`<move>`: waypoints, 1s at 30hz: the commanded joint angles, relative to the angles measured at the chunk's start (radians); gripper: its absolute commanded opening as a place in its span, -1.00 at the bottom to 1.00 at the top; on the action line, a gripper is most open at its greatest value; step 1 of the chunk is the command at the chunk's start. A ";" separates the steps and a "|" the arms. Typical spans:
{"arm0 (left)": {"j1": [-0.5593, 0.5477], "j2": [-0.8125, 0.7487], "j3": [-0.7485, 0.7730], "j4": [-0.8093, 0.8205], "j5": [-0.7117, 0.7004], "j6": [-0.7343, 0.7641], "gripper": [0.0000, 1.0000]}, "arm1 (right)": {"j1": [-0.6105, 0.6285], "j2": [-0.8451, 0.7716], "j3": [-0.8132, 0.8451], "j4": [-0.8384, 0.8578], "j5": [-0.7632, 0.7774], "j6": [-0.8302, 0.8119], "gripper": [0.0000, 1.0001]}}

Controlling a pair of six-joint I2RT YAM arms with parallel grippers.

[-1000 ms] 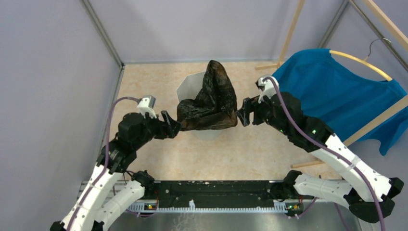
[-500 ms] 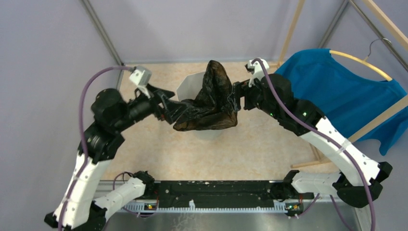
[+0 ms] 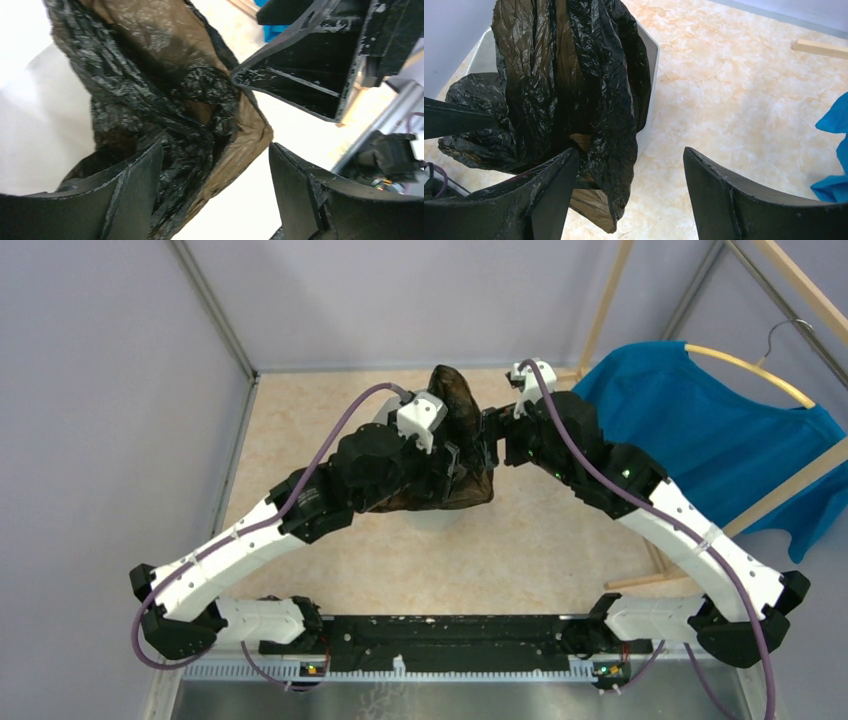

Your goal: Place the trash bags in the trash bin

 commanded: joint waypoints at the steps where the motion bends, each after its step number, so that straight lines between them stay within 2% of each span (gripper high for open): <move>1: -0.045 0.015 0.040 0.019 -0.237 0.050 0.61 | -0.007 -0.014 0.021 0.060 0.018 0.001 0.53; 6: -0.059 0.048 0.046 0.034 -0.232 0.049 0.39 | -0.007 -0.013 0.012 0.080 0.013 0.004 0.52; 10: -0.061 0.082 0.059 0.021 -0.284 0.043 0.21 | -0.008 -0.007 0.009 0.090 0.006 0.004 0.45; 19: -0.056 0.124 0.106 -0.072 -0.391 -0.005 -0.45 | 0.000 0.059 0.013 0.106 0.046 -0.046 0.35; 22: -0.032 0.124 0.115 -0.093 -0.389 -0.006 -0.62 | 0.000 0.086 0.014 0.112 0.045 -0.055 0.12; 25: 0.020 0.104 0.111 -0.110 -0.369 -0.005 -0.74 | -0.003 0.088 0.000 0.128 0.090 -0.060 -0.25; 30: 0.147 0.035 0.064 -0.100 -0.269 0.000 -0.80 | -0.036 0.052 -0.063 0.186 0.074 -0.064 -0.55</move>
